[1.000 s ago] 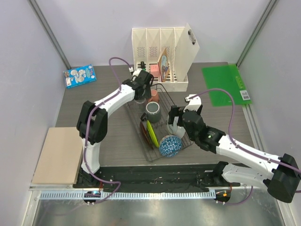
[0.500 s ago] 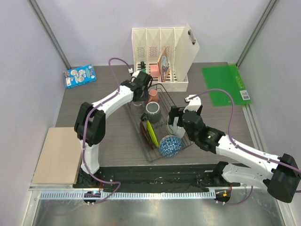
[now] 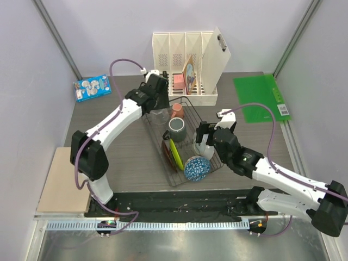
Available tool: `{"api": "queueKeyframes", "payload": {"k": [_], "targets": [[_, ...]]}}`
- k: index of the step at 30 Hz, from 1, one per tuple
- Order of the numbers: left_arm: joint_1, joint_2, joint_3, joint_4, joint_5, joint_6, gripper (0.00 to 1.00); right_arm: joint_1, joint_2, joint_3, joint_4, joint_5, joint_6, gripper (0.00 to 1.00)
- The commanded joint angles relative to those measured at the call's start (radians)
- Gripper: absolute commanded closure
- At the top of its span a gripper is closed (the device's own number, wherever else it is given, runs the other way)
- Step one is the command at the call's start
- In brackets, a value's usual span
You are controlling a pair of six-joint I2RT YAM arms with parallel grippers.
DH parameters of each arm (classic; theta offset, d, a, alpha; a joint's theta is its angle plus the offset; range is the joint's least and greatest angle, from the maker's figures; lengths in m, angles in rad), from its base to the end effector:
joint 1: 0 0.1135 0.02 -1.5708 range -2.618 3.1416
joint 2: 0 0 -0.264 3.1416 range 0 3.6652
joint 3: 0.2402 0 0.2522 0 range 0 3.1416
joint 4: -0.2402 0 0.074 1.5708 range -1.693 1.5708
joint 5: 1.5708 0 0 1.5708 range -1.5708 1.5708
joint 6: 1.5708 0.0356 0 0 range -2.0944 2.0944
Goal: Unload the mixed dishes from the dish rack
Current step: Pick up the cup from the dish rack, then place the cup at the center of the board.
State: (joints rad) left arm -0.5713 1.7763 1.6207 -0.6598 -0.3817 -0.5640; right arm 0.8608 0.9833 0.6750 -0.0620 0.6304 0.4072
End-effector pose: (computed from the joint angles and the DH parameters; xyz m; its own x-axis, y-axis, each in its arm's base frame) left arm 0.3424 -0.2044 0.3153 -0.6710 -0.1584 -0.7244 -0.0848 0.9869 -0.1373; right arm 0.1600 0.1540 0.2789 -0.3174 0.1216 -0.9405 -0.1402 0.9748 0.1733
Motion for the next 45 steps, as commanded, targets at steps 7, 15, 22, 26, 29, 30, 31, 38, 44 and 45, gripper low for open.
{"api": "queueKeyframes", "payload": {"k": [7,15,22,26,29,30,31,38,44,45], "targets": [[0.151,-0.457,-0.384,0.658,0.840,-0.262,1.00,-0.072,-0.171,-0.008,0.089,-0.007,0.117,0.00],[0.203,-0.525,-0.665,1.308,1.123,-0.629,1.00,-0.252,-0.272,-0.101,0.321,-0.474,0.246,0.00],[0.203,-0.520,-0.699,1.336,1.123,-0.671,1.00,-0.255,-0.124,-0.049,0.505,-0.733,0.312,0.05],[0.203,-0.523,-0.691,1.290,1.109,-0.643,1.00,-0.253,-0.084,-0.048,0.582,-0.804,0.344,0.08],[0.203,-0.531,-0.697,1.261,1.087,-0.617,1.00,-0.255,-0.090,-0.054,0.616,-0.811,0.351,0.09],[0.203,-0.532,-0.702,1.261,1.081,-0.614,1.00,-0.253,-0.092,-0.055,0.617,-0.808,0.352,0.10],[0.203,-0.531,-0.705,1.263,1.083,-0.613,1.00,-0.255,-0.092,-0.055,0.616,-0.802,0.352,0.11],[0.192,-0.509,-0.716,1.309,1.092,-0.645,1.00,-0.253,0.029,-0.031,0.692,-0.842,0.383,0.15],[0.176,-0.503,-0.716,1.316,1.100,-0.645,1.00,-0.244,0.190,0.047,0.780,-0.900,0.407,0.18],[0.175,-0.502,-0.716,1.318,1.100,-0.646,1.00,-0.244,0.219,0.054,0.801,-0.903,0.413,0.19]]}}
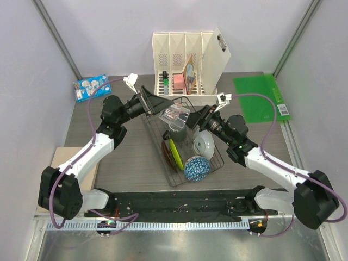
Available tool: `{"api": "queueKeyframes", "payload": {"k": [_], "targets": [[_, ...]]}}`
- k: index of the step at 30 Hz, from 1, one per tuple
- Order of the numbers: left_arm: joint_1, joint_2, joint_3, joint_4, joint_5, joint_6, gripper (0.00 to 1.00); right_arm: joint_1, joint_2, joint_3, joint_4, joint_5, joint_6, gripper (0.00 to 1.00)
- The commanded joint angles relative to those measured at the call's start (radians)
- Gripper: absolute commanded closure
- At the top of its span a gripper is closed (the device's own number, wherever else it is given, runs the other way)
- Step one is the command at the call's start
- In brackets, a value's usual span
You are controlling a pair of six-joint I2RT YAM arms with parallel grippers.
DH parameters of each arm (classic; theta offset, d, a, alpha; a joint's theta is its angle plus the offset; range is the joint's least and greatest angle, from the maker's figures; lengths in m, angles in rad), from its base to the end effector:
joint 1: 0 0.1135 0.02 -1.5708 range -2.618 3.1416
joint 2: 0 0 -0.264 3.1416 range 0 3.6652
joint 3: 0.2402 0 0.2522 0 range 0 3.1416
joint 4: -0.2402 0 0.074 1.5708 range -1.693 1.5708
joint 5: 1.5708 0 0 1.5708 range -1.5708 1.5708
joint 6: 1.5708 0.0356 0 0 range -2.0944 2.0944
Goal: Unload the mixed dishes from the dish rack
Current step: Place the cup at the center of the board.
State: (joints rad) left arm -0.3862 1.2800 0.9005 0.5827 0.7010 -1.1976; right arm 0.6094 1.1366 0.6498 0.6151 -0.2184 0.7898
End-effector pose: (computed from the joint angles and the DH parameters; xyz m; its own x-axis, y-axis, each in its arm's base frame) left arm 0.2629 -0.1317 0.3518 -0.7448 -0.4653 -0.4783 0.4924 0.1006 -0.8646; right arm 0.2099 0.1559 0.3054 -0.4481 0.5327 -0.7179 -0.5919 0.4250 0.6849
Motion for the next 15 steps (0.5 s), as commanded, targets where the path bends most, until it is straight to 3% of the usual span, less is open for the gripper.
{"api": "queueKeyframes", "payload": {"k": [1,3,4,6,8,9,12,15], "targets": [[-0.011,-0.002,0.006,0.075,0.018,-0.013,1.00,0.007,0.078,0.083,0.136,-0.058,0.034,0.26],[-0.013,-0.002,0.002,0.075,0.020,-0.011,1.00,0.007,0.089,0.086,0.155,-0.056,0.035,0.39],[-0.013,-0.004,0.000,0.072,0.022,-0.011,1.00,0.009,0.089,0.086,0.155,-0.052,0.034,0.54],[-0.013,-0.004,0.006,0.043,0.022,0.010,0.99,0.009,0.081,0.082,0.138,-0.038,0.028,0.72],[-0.013,-0.011,0.017,-0.030,0.019,0.045,0.97,0.007,0.057,0.076,0.114,-0.024,0.009,0.78],[-0.011,-0.018,0.032,-0.065,0.008,0.064,0.95,0.007,0.045,0.074,0.080,-0.012,-0.003,0.89],[-0.011,-0.041,0.067,-0.191,-0.014,0.150,0.80,0.007,-0.023,0.067,-0.015,0.045,-0.049,0.99],[-0.010,-0.070,0.104,-0.376,-0.087,0.234,0.59,0.007,-0.121,0.067,-0.137,0.141,-0.104,0.99]]}}
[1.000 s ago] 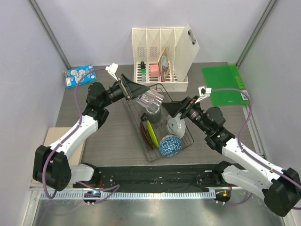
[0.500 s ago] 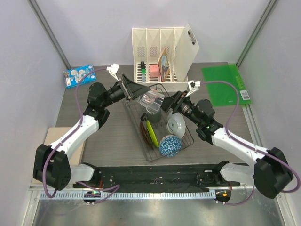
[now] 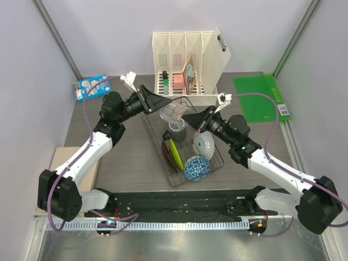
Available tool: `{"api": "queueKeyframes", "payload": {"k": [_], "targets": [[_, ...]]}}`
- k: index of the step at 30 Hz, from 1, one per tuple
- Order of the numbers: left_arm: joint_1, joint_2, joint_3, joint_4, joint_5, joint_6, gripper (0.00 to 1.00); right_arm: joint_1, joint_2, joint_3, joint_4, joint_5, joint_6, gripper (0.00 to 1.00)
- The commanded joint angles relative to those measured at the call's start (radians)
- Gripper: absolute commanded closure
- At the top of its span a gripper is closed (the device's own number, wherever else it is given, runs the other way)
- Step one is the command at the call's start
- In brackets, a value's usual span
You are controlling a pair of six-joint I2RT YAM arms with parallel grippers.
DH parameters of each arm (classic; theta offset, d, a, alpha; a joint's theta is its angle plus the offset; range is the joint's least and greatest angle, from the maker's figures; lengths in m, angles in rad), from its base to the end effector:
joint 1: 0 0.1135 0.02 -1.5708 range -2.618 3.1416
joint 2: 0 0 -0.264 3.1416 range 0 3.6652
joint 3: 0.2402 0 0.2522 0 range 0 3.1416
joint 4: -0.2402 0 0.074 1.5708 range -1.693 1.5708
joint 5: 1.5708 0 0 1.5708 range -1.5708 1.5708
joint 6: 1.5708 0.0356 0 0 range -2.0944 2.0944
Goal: Unload the mixed dishes from the dish rack
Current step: Place the cup at the center of the board.
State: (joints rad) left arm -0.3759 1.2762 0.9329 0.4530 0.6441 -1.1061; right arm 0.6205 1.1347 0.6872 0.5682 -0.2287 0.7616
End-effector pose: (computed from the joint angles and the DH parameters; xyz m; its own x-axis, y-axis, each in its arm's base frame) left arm 0.2675 -0.1286 0.3514 -0.7131 -0.4871 -0.5042 0.4714 0.1992 -0.8591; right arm 0.2094 0.1596 0.3140 -0.4463 0.5072 -0.7373 -0.6100 0.4305 0.6653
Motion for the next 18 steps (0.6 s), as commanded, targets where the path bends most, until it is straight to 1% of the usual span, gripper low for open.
{"api": "queueKeyframes", "payload": {"k": [1,2,3,4,5,6,7,8,9,11,12,14,15,18], "targets": [[-0.020,-0.072,0.098,-0.302,-0.082,0.182,0.48,-0.004,-0.145,0.038,-0.128,0.214,-0.090,0.99],[-0.021,-0.086,0.109,-0.345,-0.119,0.196,0.41,-0.005,-0.192,0.047,-0.166,0.259,-0.117,0.99],[-0.021,-0.092,0.116,-0.387,-0.153,0.206,0.24,-0.004,-0.213,0.057,-0.250,0.297,-0.134,0.99],[-0.021,-0.094,0.127,-0.449,-0.208,0.219,0.05,-0.004,-0.229,0.080,-0.292,0.366,-0.145,0.99],[-0.021,-0.098,0.132,-0.486,-0.231,0.226,0.05,-0.005,-0.255,0.095,-0.338,0.417,-0.157,0.99],[-0.020,-0.097,0.136,-0.516,-0.254,0.226,0.00,-0.004,-0.263,0.112,-0.432,0.466,-0.175,0.99],[-0.020,-0.095,0.141,-0.568,-0.276,0.224,0.00,-0.007,-0.271,0.148,-0.488,0.521,-0.183,0.99],[-0.020,-0.089,0.155,-0.608,-0.317,0.221,0.00,-0.005,-0.274,0.167,-0.542,0.654,-0.191,0.99],[-0.021,-0.084,0.159,-0.641,-0.340,0.218,0.00,-0.008,-0.280,0.184,-0.650,0.717,-0.197,0.99],[-0.021,-0.089,0.159,-0.732,-0.377,0.215,0.00,-0.019,-0.277,0.228,-0.738,0.849,-0.217,0.99],[-0.021,-0.104,0.150,-0.753,-0.432,0.204,0.00,-0.021,-0.273,0.241,-0.819,0.981,-0.225,0.99],[-0.020,-0.130,0.120,-0.801,-0.498,0.196,0.00,-0.033,-0.271,0.267,-0.885,1.087,-0.225,0.99],[-0.021,-0.149,0.092,-0.830,-0.565,0.199,0.00,-0.039,-0.271,0.271,-0.942,1.170,-0.219,0.99],[-0.020,-0.202,0.080,-0.928,-0.667,0.248,0.00,-0.077,-0.273,0.272,-1.031,1.236,-0.167,0.99]]}}
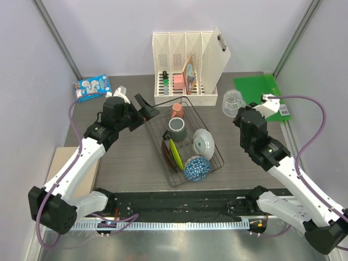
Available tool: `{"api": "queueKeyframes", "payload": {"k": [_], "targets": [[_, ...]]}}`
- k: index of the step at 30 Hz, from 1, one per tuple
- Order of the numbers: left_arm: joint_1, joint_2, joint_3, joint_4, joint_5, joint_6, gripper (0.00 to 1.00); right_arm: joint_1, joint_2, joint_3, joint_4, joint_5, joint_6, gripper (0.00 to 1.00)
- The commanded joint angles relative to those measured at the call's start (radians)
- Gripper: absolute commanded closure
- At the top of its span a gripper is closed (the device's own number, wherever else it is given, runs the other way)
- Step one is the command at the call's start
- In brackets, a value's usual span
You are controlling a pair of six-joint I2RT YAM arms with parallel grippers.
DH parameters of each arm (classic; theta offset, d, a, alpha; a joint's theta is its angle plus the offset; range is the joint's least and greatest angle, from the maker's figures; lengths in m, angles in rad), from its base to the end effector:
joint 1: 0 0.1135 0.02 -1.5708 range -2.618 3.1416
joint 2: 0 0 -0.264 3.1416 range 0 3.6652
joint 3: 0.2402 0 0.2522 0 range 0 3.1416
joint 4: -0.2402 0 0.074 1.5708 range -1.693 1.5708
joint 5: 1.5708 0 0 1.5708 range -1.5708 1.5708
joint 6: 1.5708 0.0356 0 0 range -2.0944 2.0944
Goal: Unload the mixed dishes from the dish rack
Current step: Place the cup at the center of the board.
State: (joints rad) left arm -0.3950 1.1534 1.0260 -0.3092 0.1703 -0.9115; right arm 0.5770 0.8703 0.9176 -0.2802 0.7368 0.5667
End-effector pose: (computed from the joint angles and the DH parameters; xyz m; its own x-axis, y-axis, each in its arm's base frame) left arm 0.2399 -0.1066 0.3371 -0.6509 -0.5726 -0.4985 0.0107 0.6496 -0.7602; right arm 0.1717 0.0832 0.3637 -0.0859 0.4185 -0.9042 0.2253 0.8922 0.3915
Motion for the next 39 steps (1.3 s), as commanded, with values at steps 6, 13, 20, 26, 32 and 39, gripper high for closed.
{"api": "queueKeyframes", "payload": {"k": [6,13,20,26,32,39], "targets": [[-0.001,-0.118,0.038,-0.336,-0.299,0.143,0.00,-0.297,0.123,-0.005,-0.274,-0.066,0.200,0.99],[-0.001,-0.119,0.077,-0.449,-0.403,0.117,0.00,-0.565,0.433,0.097,-0.312,-0.294,0.280,0.99],[-0.002,-0.118,0.042,-0.444,-0.405,0.076,0.00,-0.629,0.679,0.371,-0.329,-0.327,0.211,0.99],[-0.001,-0.095,0.039,-0.435,-0.397,0.089,0.00,-0.770,0.867,0.539,-0.355,-0.499,0.229,0.99],[-0.001,-0.057,0.032,-0.432,-0.399,0.092,0.00,-0.838,1.041,0.664,-0.396,-0.573,0.248,0.99],[-0.001,-0.034,0.043,-0.441,-0.413,0.097,0.00,-0.838,1.115,0.724,-0.393,-0.591,0.236,0.95]]}}
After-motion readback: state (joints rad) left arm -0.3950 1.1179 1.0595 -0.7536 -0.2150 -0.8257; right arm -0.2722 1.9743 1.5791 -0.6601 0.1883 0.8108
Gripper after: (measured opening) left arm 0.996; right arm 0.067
